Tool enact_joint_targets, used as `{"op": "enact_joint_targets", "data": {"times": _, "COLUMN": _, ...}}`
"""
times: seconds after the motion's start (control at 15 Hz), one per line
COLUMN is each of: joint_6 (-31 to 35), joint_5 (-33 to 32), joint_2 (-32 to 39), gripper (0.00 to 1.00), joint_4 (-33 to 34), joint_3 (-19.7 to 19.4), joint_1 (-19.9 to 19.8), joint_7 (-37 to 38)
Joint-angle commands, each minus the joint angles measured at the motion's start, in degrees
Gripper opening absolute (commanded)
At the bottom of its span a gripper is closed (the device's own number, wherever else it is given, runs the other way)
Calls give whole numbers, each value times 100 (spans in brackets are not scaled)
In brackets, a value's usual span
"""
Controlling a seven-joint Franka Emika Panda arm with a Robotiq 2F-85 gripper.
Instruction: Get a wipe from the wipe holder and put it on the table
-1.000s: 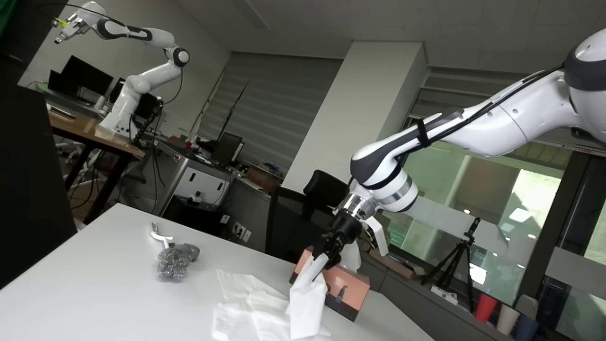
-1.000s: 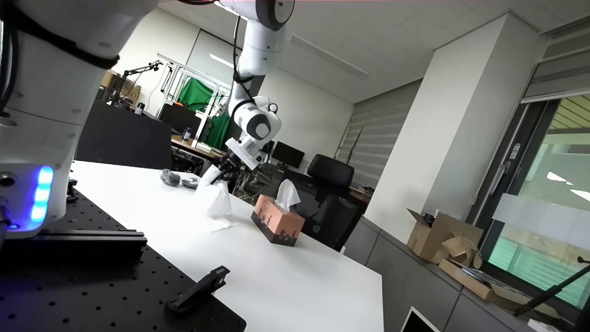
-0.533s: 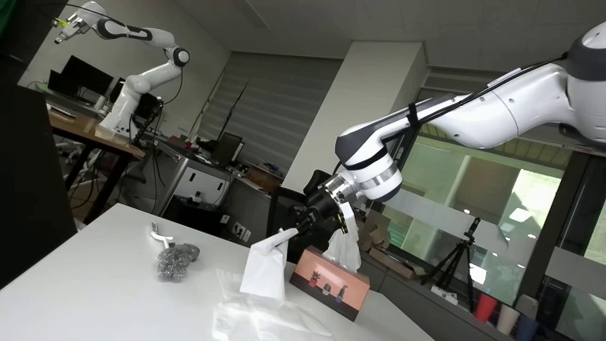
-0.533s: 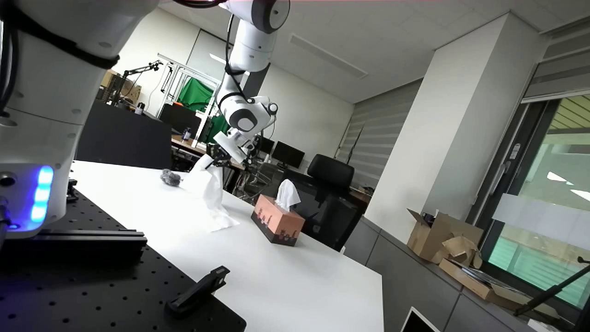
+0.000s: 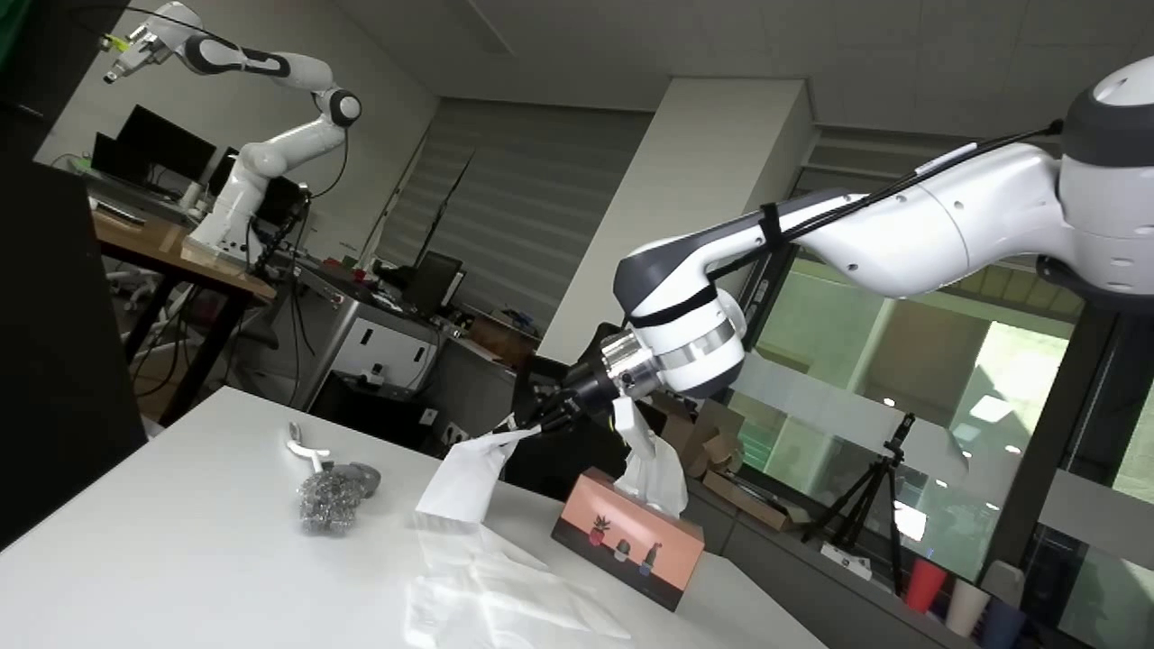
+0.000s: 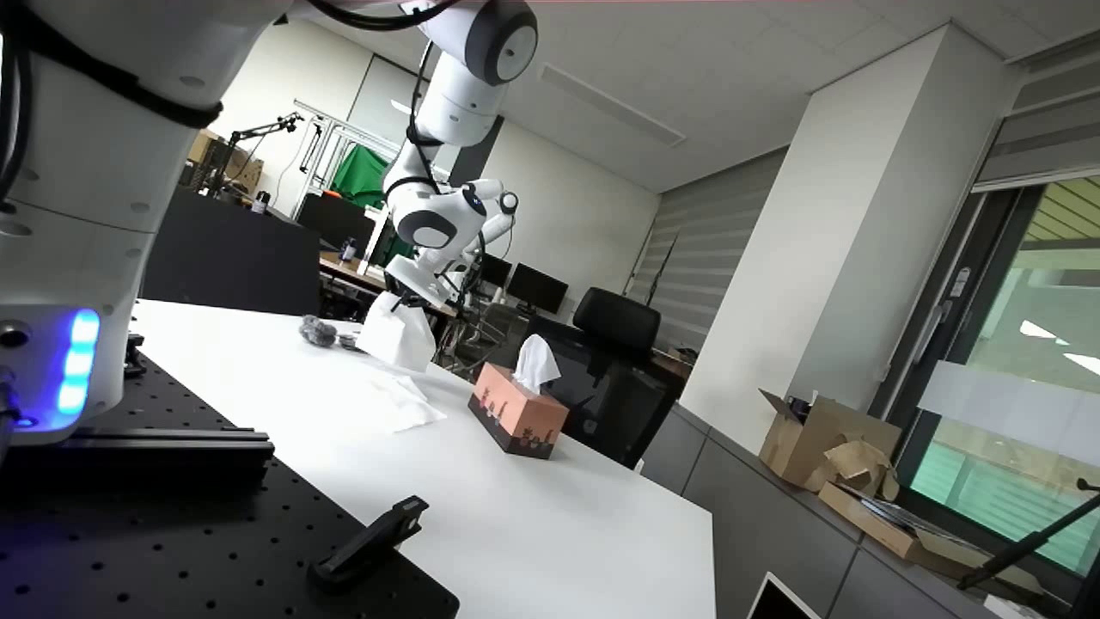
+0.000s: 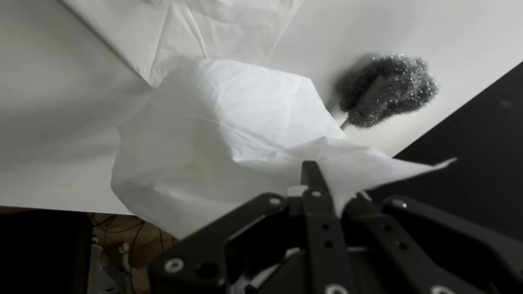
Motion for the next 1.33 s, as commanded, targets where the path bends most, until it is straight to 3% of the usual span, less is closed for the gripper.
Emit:
{"op": "enact_joint_targets", "data": {"times": 0.0, "joint_6": 342, "joint_5": -569, "joint_2": 216, "gripper": 0, "joint_4": -218, "joint_3": -144, "joint_1": -52, "joint_7": 460}}
{"op": "enact_joint_targets", "data": {"times": 0.13, "joint_6": 147, "joint_5": -942, "joint_2": 191, "gripper": 0, "joint_4": -329, "joint_3": -545, "joint_1": 115, "joint_7": 978}}
{"op": "enact_joint_targets", "data": {"times": 0.27, "joint_6": -212, "joint_5": -1391, "joint_2": -1, "gripper": 0, "joint_4": -430, "joint_3": -1300, "joint_1": 581, "joint_7": 1785}}
{"op": "enact_joint_targets", "data": {"times": 0.4, "joint_6": -744, "joint_5": -1841, "joint_2": -20, "gripper": 0, "joint_4": -361, "joint_3": -1775, "joint_1": 856, "joint_7": 2409}}
{"op": "enact_joint_targets", "data": {"times": 0.47, "joint_6": -1077, "joint_5": -2050, "joint_2": -20, "gripper": 26, "joint_4": -291, "joint_3": -1965, "joint_1": 982, "joint_7": 2709}}
{"op": "enact_joint_targets", "data": {"times": 0.6, "joint_6": -1653, "joint_5": -2356, "joint_2": -10, "gripper": 32, "joint_4": -157, "joint_3": -2155, "joint_1": 1115, "joint_7": 3118}}
{"op": "enact_joint_targets", "data": {"times": 1.0, "joint_6": -2793, "joint_5": -2657, "joint_2": 14, "gripper": 74, "joint_4": 228, "joint_3": -2290, "joint_1": 1340, "joint_7": 3606}}
{"op": "enact_joint_targets", "data": {"times": 1.27, "joint_6": -3277, "joint_5": -3108, "joint_2": -152, "gripper": 98, "joint_4": 362, "joint_3": -2780, "joint_1": 1842, "joint_7": 4493}}
